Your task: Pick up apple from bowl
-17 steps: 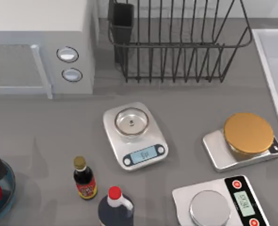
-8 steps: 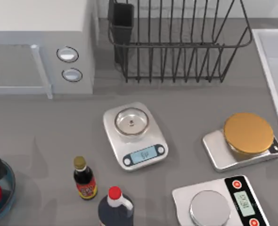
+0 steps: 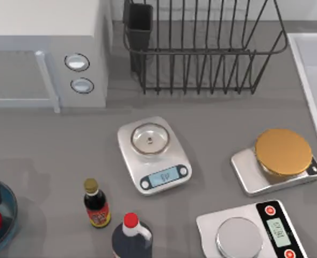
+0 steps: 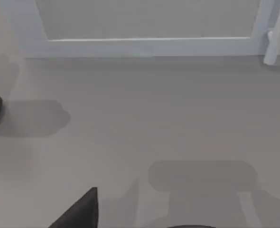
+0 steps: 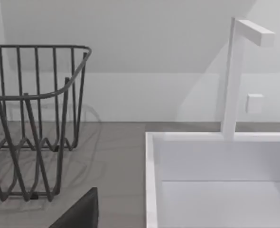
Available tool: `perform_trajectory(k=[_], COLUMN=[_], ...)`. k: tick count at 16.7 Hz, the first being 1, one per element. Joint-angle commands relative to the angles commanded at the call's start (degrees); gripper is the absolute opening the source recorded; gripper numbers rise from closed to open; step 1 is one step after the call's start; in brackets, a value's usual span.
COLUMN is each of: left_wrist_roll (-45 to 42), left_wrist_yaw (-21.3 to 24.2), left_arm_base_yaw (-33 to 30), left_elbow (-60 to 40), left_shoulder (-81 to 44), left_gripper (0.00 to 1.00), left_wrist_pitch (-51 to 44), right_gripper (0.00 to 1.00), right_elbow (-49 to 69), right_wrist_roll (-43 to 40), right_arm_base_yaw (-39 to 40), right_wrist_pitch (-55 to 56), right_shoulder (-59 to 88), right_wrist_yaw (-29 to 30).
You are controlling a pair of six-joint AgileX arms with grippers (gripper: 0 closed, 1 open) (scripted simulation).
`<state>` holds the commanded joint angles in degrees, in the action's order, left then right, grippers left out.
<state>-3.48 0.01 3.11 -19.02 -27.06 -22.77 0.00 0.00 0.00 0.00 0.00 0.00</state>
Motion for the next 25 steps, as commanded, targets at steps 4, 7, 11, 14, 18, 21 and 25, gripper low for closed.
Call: perform_trajectory(k=[4,7,11,14,18,21,25], left_wrist_roll=[-2.33,-3.92,-5.44,-5.91,-5.87,-5.91,-6.09], left_wrist_yaw=[0.00,0.01,0.01,0.01,0.01,0.01,0.00], left_arm_base_yaw=[2.09,3.51,4.88,5.30,5.04,5.09,5.30], left_elbow=[-12.75,-21.45,-29.79,-32.36,-32.22,-30.58,-25.02], left_shoulder=[-21.23,-35.49,-48.54,-52.10,-51.96,-53.03,-57.10], left_gripper=[1.00,1.00,1.00,1.00,1.00,1.00,1.00], left_wrist_pitch=[-15.64,-26.16,-36.38,-39.38,-39.29,-37.05,-26.44], right_gripper=[1.00,1.00,1.00,1.00,1.00,1.00,1.00], right_elbow=[0.00,0.00,0.00,0.00,0.00,0.00,0.00], right_wrist_roll=[0.00,0.00,0.00,0.00,0.00,0.00,0.00], right_arm_base_yaw=[0.00,0.00,0.00,0.00,0.00,0.00,0.00], right_wrist_pitch=[0.00,0.00,0.00,0.00,0.00,0.00,0.00], right_shoulder=[0.00,0.00,0.00,0.00,0.00,0.00,0.00], right_wrist_yaw=[0.00,0.00,0.00,0.00,0.00,0.00,0.00])
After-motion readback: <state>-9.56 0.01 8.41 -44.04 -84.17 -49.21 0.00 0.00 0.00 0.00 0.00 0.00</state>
